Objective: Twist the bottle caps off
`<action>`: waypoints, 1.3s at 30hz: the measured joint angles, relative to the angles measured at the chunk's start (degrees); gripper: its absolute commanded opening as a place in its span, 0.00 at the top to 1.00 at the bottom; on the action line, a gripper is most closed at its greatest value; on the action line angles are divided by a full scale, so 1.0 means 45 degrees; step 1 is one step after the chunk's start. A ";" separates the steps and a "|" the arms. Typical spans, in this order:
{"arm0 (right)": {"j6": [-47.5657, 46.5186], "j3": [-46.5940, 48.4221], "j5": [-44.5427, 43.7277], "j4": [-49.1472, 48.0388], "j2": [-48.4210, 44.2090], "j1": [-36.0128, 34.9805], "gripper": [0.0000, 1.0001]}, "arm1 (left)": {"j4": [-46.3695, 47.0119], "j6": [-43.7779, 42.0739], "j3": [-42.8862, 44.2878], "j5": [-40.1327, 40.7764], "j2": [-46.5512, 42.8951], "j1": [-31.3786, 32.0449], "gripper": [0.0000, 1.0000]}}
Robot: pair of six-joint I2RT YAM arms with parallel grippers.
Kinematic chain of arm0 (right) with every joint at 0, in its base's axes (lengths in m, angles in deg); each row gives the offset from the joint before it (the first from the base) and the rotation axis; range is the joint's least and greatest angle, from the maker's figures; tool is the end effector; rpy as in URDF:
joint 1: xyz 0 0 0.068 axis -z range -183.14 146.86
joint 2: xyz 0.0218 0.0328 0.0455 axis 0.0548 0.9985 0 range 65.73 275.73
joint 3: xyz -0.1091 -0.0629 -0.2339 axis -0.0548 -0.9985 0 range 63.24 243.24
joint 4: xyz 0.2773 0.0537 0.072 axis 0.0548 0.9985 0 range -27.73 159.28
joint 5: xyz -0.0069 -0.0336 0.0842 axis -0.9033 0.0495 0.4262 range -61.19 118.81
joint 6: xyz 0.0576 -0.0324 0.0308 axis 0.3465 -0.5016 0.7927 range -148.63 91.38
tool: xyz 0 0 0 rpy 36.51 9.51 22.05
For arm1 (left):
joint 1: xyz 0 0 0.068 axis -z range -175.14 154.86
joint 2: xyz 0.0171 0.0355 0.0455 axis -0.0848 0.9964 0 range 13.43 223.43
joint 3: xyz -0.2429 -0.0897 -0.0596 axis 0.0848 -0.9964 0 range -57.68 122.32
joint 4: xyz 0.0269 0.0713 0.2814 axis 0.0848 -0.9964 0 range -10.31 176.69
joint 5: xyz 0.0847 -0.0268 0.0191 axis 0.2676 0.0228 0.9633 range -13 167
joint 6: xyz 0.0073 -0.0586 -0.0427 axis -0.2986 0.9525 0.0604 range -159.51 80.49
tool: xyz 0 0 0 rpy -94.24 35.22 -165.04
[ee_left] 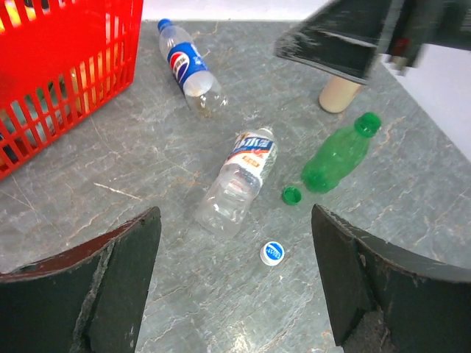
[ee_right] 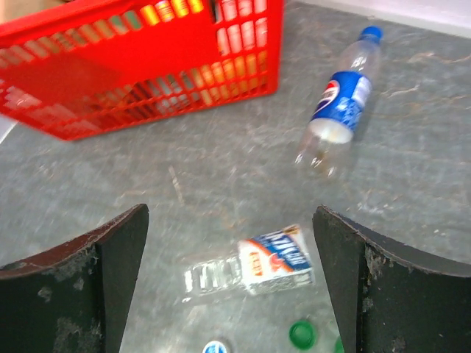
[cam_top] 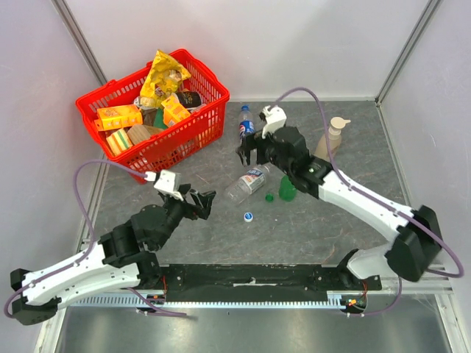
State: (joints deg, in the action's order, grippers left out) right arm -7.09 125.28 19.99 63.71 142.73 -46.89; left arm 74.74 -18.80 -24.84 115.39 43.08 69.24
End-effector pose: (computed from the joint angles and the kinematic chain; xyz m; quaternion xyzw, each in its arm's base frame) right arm 0.2763 0.2517 0.3122 -0.1086 0.7922 0.2704 0.5362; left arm 0.1162 -0.1551 0.2973 0.0679 0.7450 -0.2318 0.6218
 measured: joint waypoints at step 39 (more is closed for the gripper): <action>0.0301 1.3328 0.0748 0.6300 1.3644 0.3211 0.27 | -0.4964 -0.0476 0.2429 -0.0549 -0.2531 0.0000 0.10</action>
State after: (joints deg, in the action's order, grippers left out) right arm -5.73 185.25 23.36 92.06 204.12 -32.44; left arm 52.41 -20.94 -13.91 112.92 31.69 69.24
